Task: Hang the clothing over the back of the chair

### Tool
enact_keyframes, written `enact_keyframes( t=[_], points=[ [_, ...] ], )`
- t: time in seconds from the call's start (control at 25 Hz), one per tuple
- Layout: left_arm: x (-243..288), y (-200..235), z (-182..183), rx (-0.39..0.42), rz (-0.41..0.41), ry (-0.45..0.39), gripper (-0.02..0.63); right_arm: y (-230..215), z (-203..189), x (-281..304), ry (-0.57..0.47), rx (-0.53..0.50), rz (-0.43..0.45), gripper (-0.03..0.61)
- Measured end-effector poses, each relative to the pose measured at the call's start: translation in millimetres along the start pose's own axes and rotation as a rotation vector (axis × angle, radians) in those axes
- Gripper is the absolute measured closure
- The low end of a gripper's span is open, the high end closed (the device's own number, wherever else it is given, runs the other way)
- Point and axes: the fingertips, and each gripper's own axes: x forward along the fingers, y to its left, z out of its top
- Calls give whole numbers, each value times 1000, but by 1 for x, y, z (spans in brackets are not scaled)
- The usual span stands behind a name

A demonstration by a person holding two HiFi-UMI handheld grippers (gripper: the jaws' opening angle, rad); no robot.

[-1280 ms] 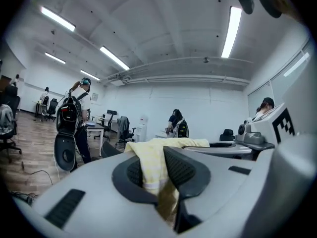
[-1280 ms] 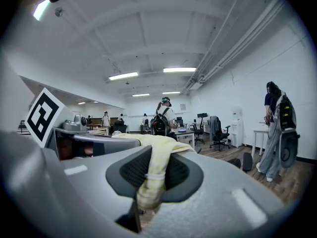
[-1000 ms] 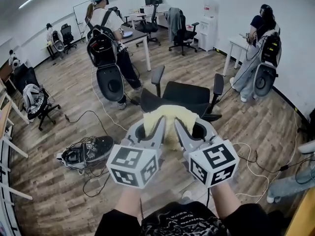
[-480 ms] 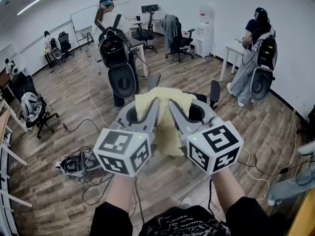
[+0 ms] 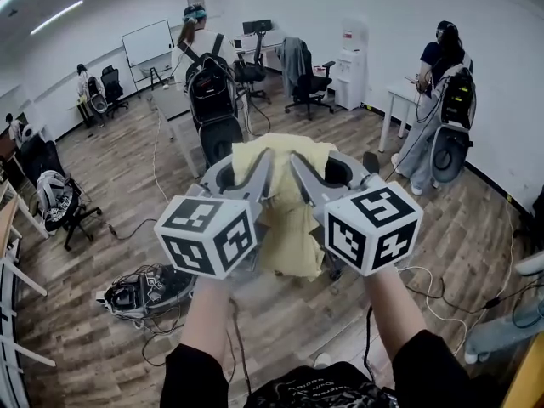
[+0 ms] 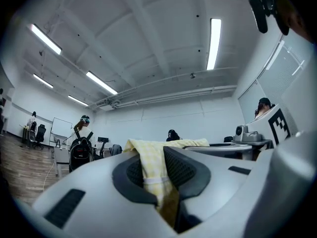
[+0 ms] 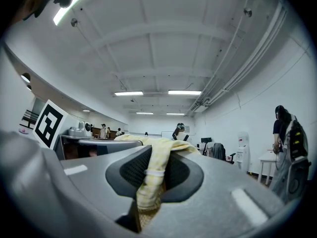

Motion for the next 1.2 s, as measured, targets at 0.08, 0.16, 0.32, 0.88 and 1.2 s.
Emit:
enact_keyframes(
  t=[0.08, 0.16, 0.32, 0.88, 1.2],
  points=[
    [7, 4, 7, 4, -1, 2, 558, -5, 6, 6, 3, 7, 7, 526],
    [18, 6, 14, 1, -5, 1, 558, -13, 15, 11, 10, 14, 17, 526],
    [39, 15, 31, -5, 1, -13, 558, -30, 32, 26, 1, -9, 8, 526],
    [112, 22, 70, 23, -36, -68, 558, -93, 72, 55, -59, -89, -42, 526],
    [118, 29, 1, -37, -19, 39, 558, -101, 6, 58, 47, -21, -39, 526]
  ],
)
